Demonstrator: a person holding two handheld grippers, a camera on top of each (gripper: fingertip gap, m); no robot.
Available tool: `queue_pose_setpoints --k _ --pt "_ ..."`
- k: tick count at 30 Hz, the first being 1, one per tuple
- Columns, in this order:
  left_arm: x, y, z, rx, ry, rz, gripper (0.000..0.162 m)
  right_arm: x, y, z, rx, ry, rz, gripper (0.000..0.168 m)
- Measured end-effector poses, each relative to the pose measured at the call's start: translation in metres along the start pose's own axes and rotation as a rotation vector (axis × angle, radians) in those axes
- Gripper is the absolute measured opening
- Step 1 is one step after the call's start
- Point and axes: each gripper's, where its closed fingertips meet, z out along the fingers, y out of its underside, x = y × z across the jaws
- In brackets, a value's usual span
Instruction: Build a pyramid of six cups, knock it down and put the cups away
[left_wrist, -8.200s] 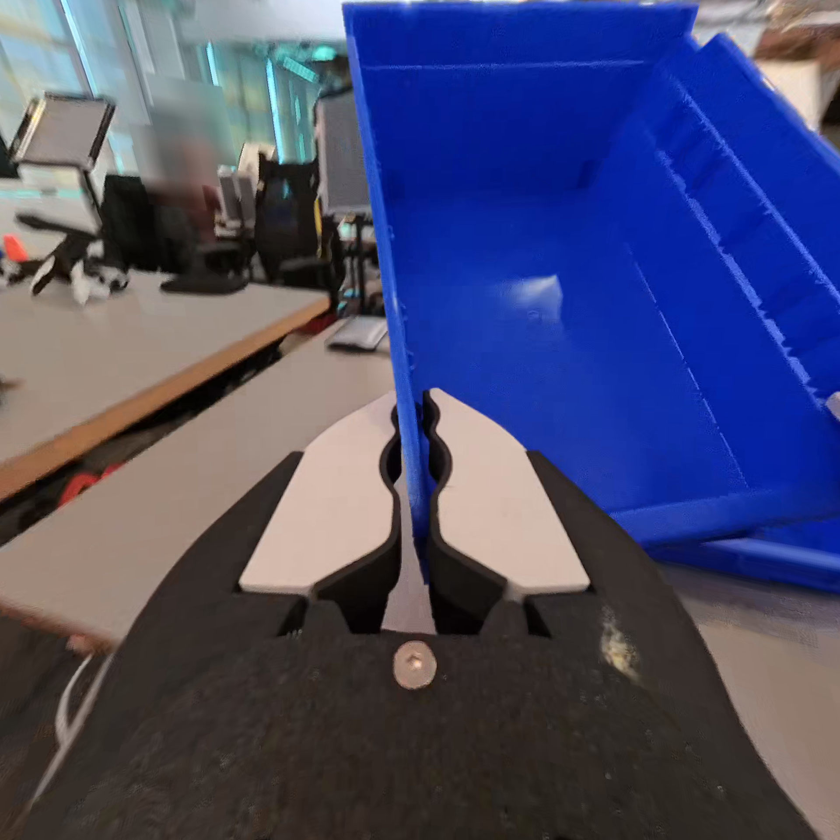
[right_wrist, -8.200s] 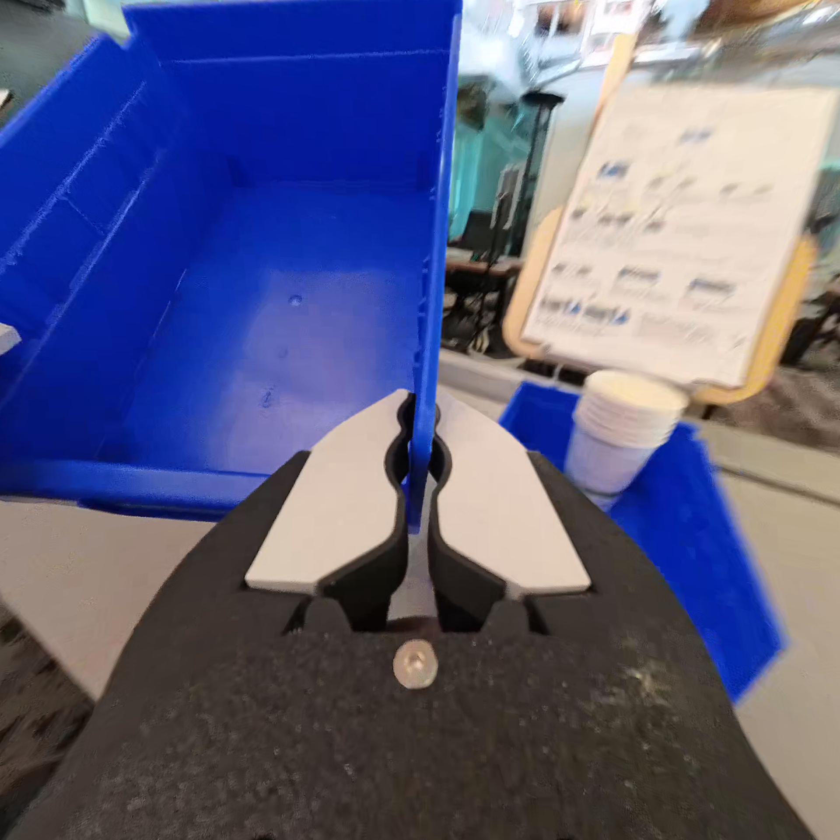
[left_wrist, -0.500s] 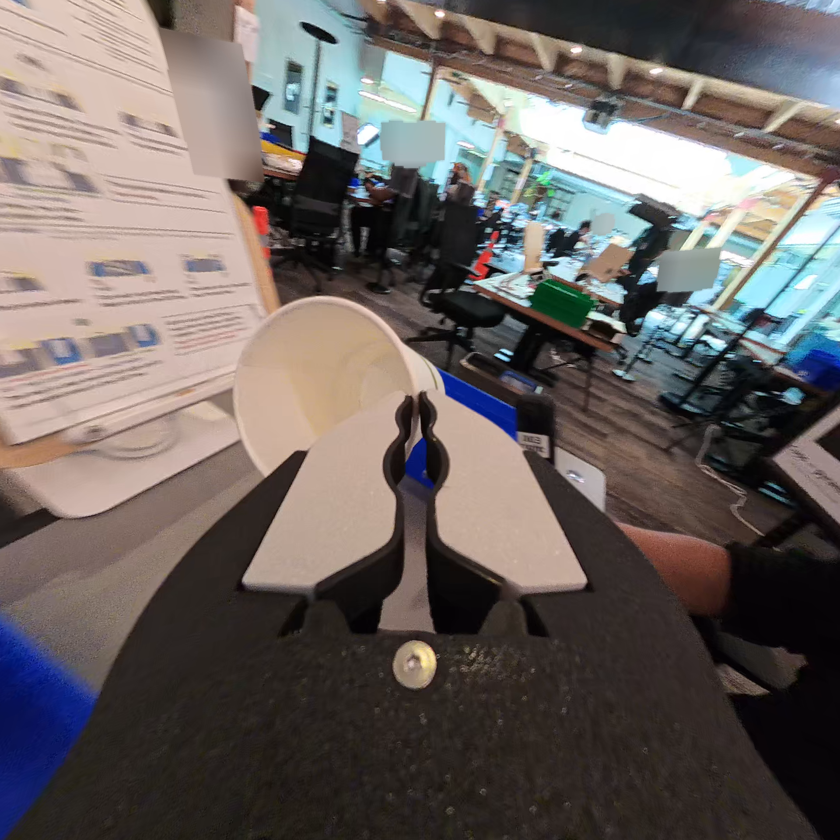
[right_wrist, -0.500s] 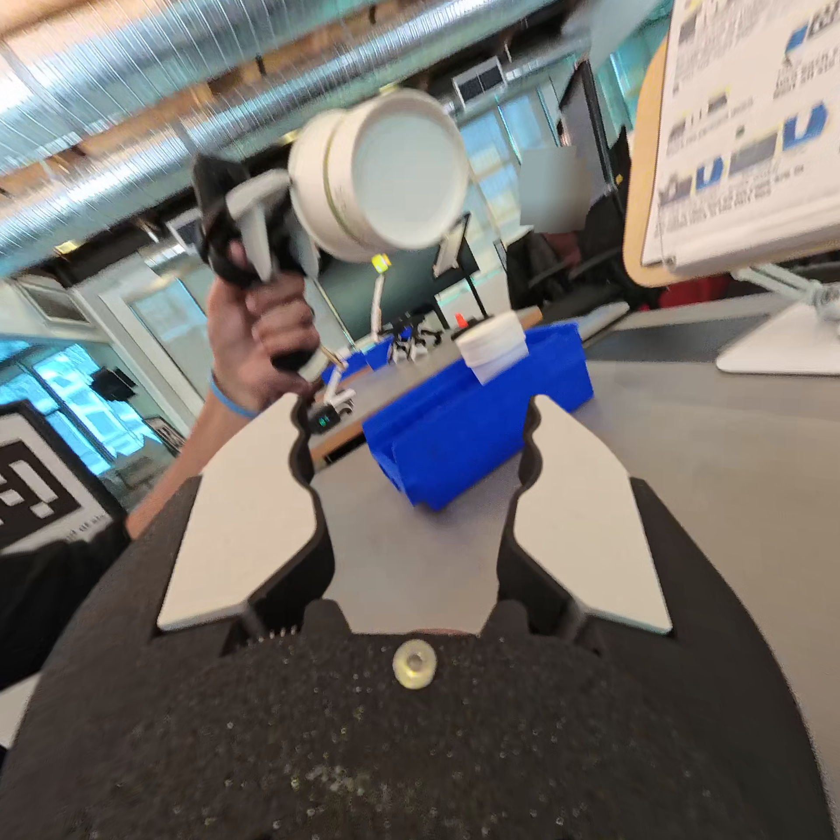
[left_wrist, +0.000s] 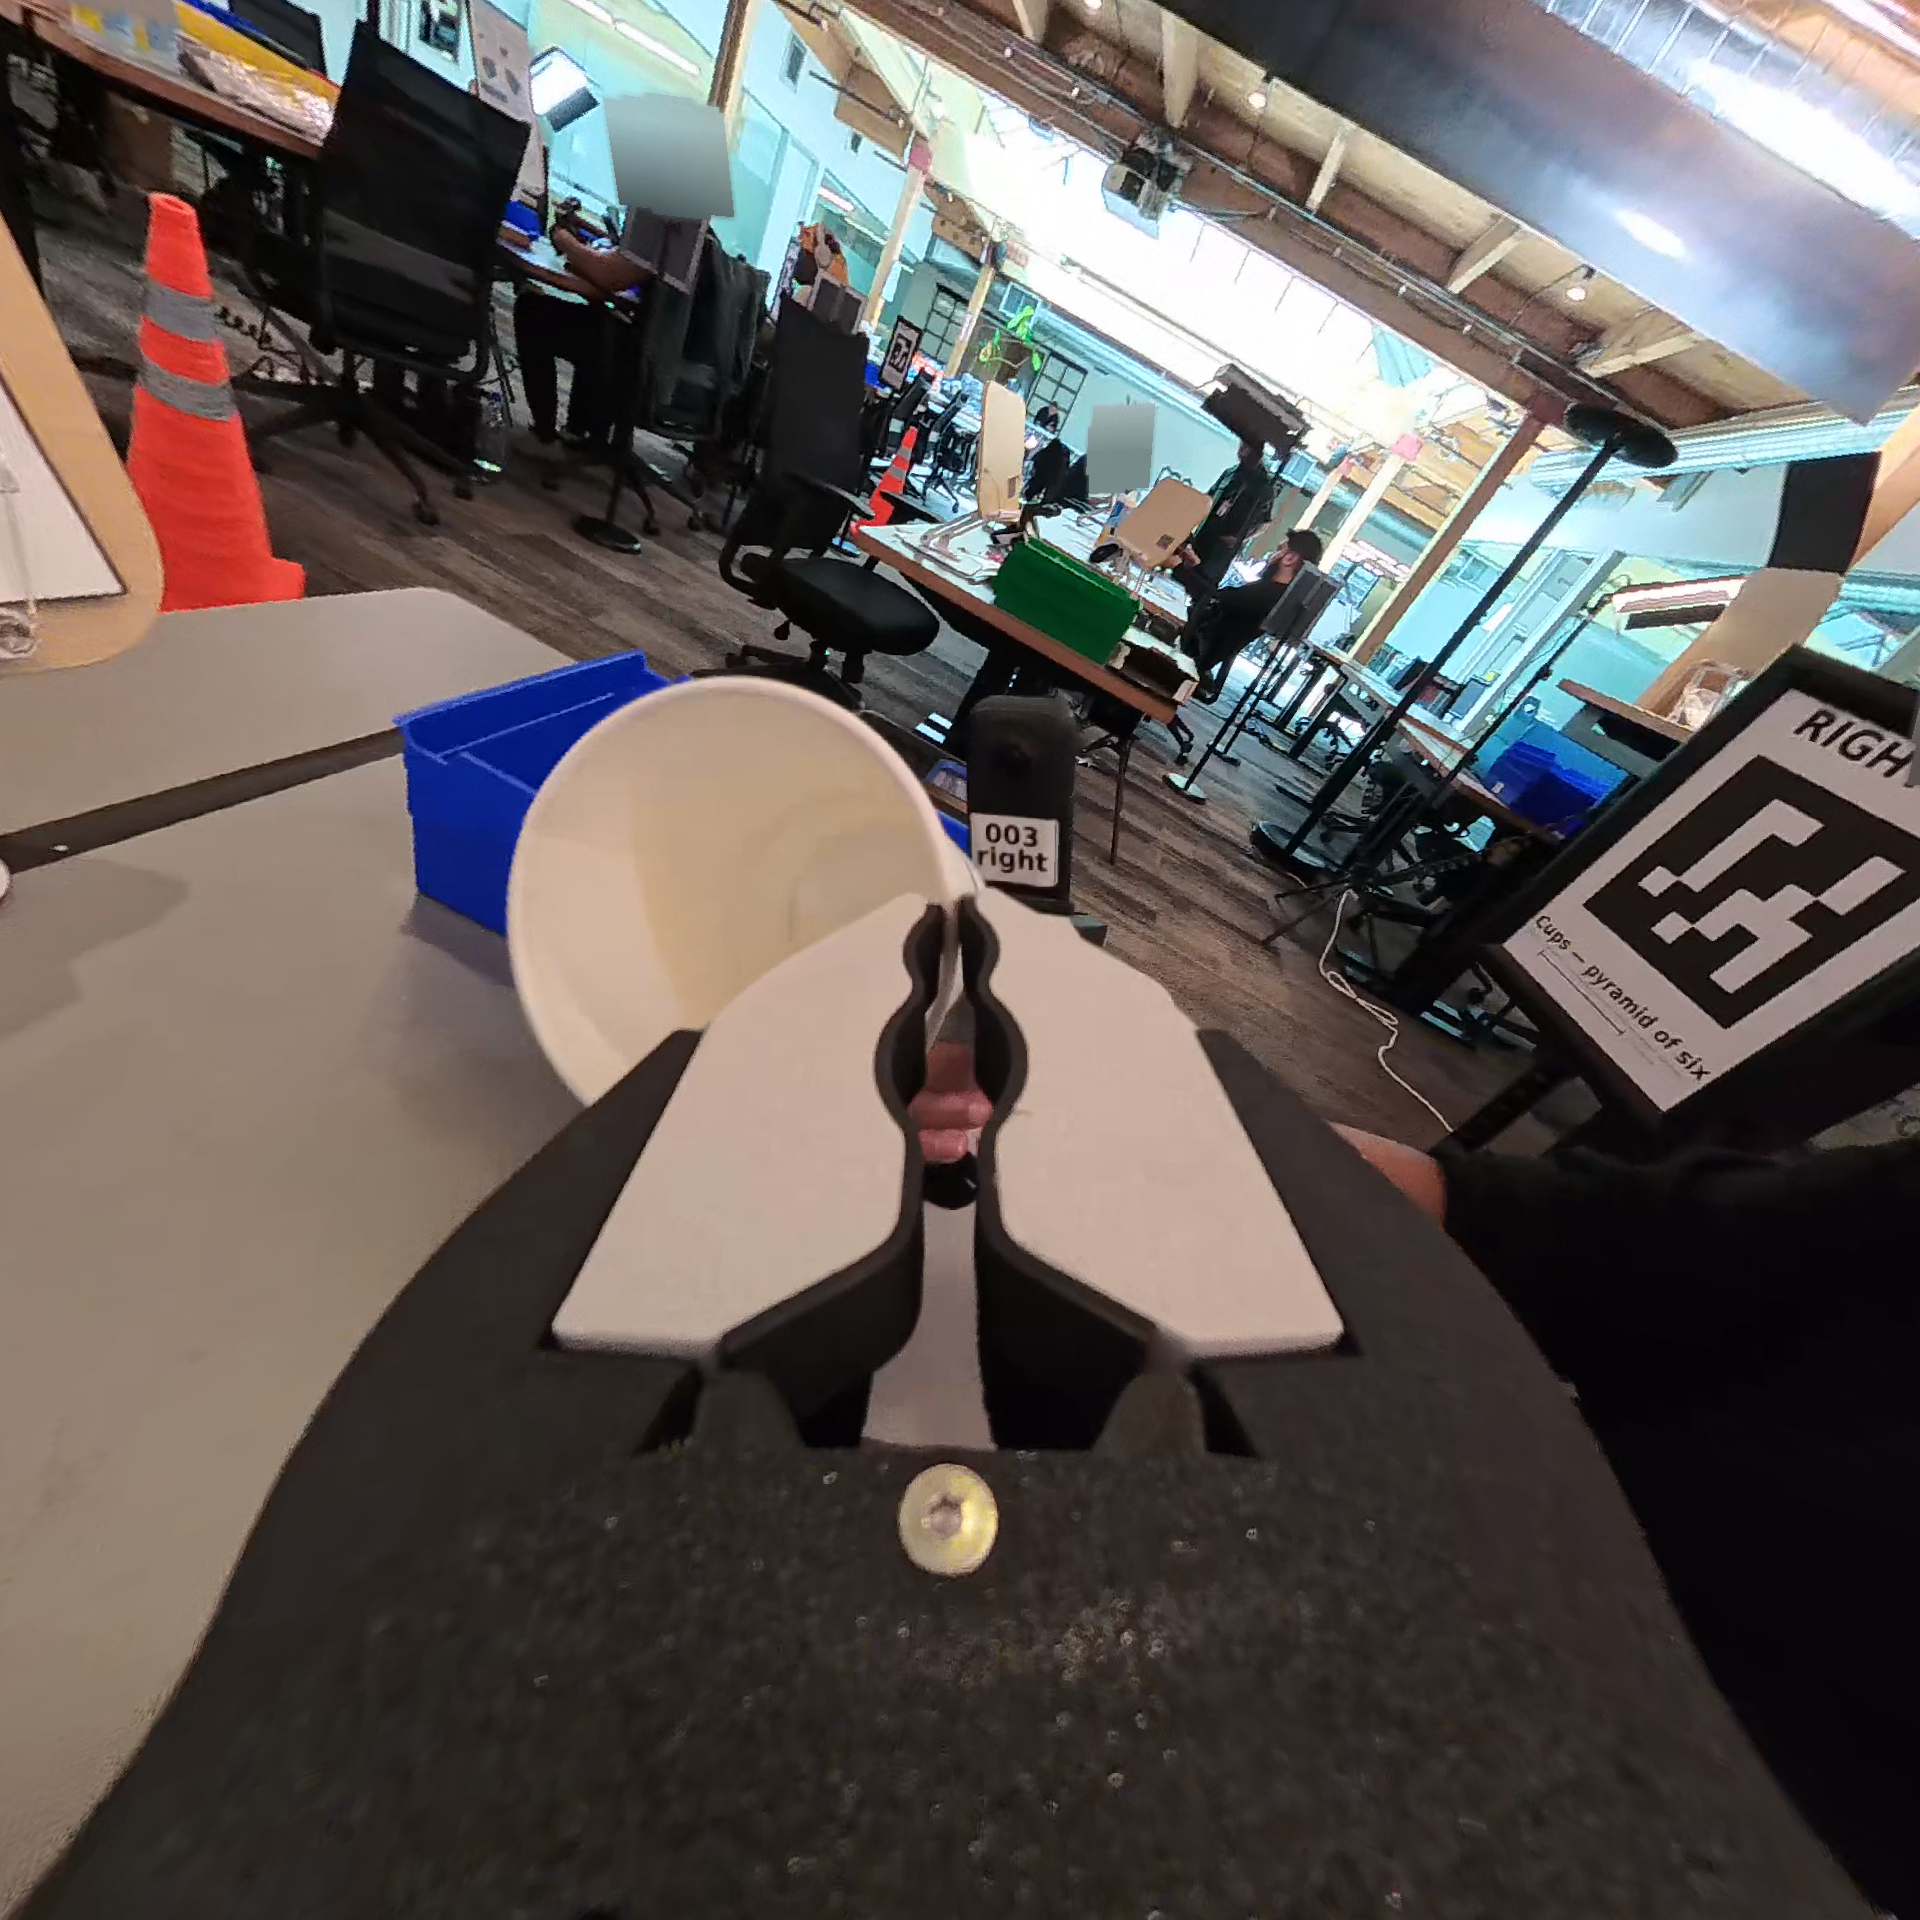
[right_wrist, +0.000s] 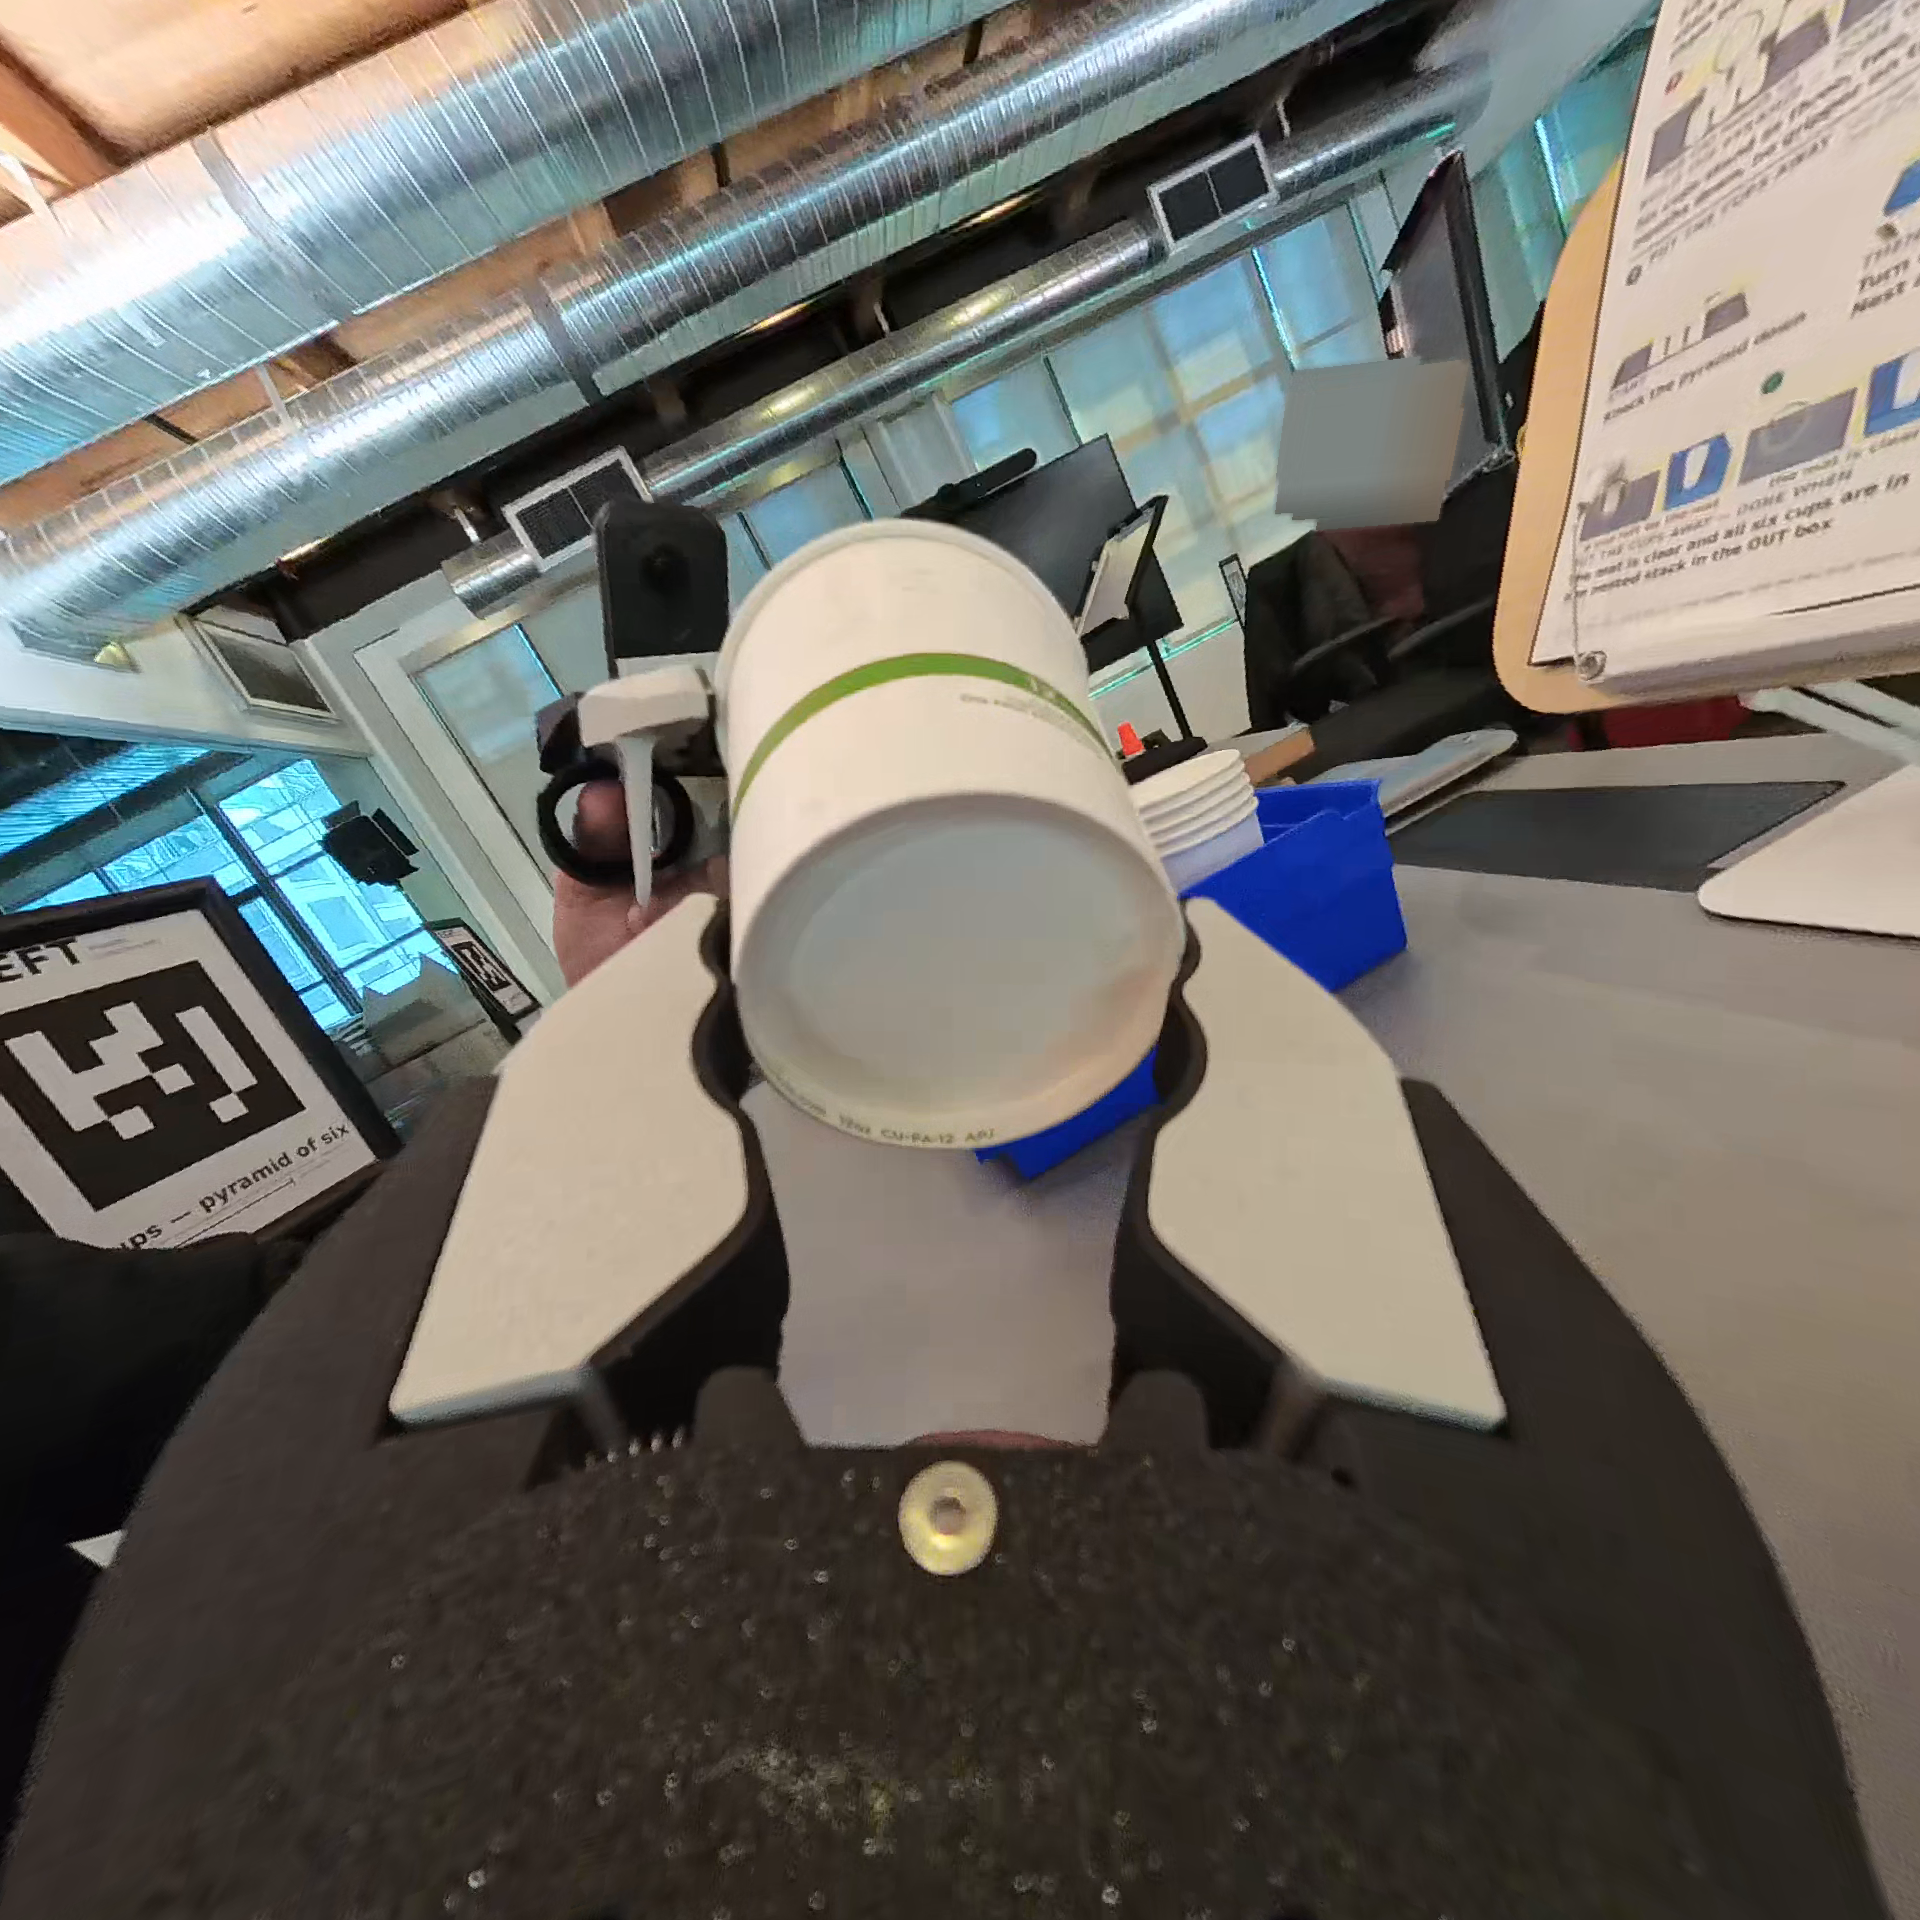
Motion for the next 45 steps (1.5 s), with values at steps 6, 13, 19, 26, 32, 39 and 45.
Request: queue_pose_setpoints --k 6,13,19,26,32,39,45 --pt "-0.019 0.037 -0.031 0.007 -0.25 -0.029 0.064 0.015 -0.025 -0.015 -0.028 0.146 -0.062 0.077" --pt "-0.018 0.175 -0.061 -0.171 -0.538 0.063 0.059 0.039 -0.098 -0.029 -0.394 0.516 -0.486 0.077" --pt "-0.009 0.207 -0.055 -0.264 -0.508 0.064 0.057 0.092 -0.068 -0.022 -1.197 0.674 -0.705 0.078" --pt "-0.016 0.225 -0.056 -0.337 -0.476 -0.004 0.055 0.145 0.021 -0.037 -1.767 0.572 -0.563 0.078" --pt "-0.014 0.227 -0.055 -0.377 -0.5 0.101 0.055 0.161 0.053 -0.052 -1.875 0.552 -0.454 0.078" --pt "-0.01 0.236 -0.05 -0.409 -0.468 0.071 0.058 0.16 0.047 -0.044 -1.799 0.558 -0.509 0.093" --pt "-0.003 0.22 -0.057 -0.397 -0.427 0.125 0.051 0.067 -0.012 -0.005 -1.061 0.543 -0.671 0.088"
